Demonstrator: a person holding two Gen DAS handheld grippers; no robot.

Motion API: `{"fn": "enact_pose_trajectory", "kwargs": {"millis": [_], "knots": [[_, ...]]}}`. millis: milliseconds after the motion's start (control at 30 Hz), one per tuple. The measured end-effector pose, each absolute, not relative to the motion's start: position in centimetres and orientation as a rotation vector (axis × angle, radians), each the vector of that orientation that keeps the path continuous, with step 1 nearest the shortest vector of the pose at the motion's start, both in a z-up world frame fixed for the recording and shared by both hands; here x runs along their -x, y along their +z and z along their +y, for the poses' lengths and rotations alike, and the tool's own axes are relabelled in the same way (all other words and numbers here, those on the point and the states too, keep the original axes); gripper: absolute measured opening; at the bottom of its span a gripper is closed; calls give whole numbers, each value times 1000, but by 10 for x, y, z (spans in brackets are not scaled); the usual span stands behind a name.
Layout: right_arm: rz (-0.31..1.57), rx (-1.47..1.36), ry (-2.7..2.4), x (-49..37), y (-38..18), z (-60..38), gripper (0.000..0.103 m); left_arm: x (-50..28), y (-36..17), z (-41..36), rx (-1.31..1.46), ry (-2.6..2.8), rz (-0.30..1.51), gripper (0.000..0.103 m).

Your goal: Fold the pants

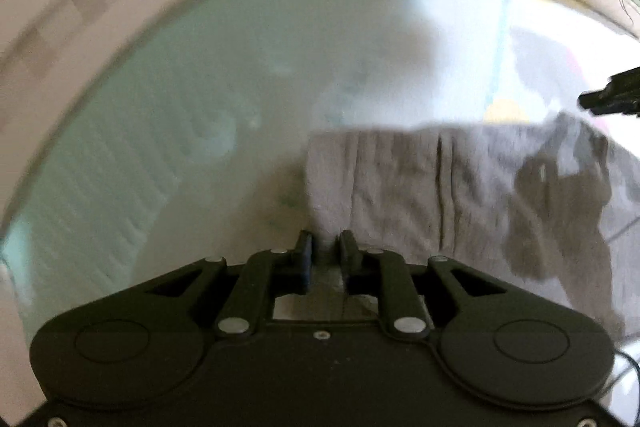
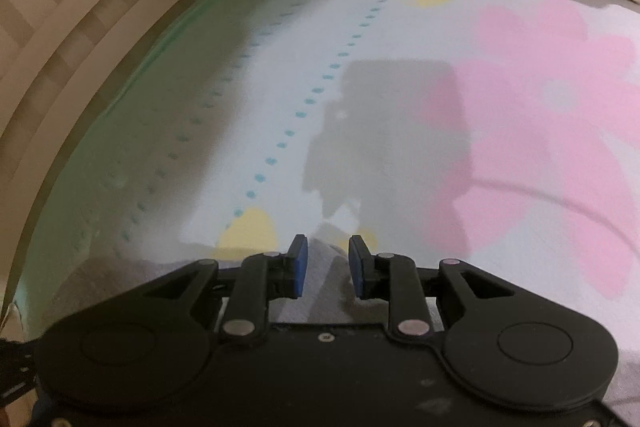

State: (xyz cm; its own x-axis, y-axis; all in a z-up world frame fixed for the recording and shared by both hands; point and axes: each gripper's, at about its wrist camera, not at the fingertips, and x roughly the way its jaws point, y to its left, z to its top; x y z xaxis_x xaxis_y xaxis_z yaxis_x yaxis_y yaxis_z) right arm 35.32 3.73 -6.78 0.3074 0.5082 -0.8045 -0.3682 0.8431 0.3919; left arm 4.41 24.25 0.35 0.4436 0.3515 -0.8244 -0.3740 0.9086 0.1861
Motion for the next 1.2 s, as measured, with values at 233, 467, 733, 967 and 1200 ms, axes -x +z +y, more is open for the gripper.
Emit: {"fn": "enact_pose_trajectory", "kwargs": {"millis": [233,467,733,967,1200], "knots": [[1141,-57,612,-355,-79,66,27,-45,3,245,16,529,1009,22],[1134,30,572,-355,-93,79,27,-67,-3,204,59,307,1047,23],[1168,-15,588,-368,-94,73,29,-97,-61,178,85,185,1221,24],[1156,26,652,-348,-92,73,8,-77,-77,170,16,197,1175,24],[1111,-51,522,-362,-102,65,1,-71,-73,167,0,199,1152,24]]}}
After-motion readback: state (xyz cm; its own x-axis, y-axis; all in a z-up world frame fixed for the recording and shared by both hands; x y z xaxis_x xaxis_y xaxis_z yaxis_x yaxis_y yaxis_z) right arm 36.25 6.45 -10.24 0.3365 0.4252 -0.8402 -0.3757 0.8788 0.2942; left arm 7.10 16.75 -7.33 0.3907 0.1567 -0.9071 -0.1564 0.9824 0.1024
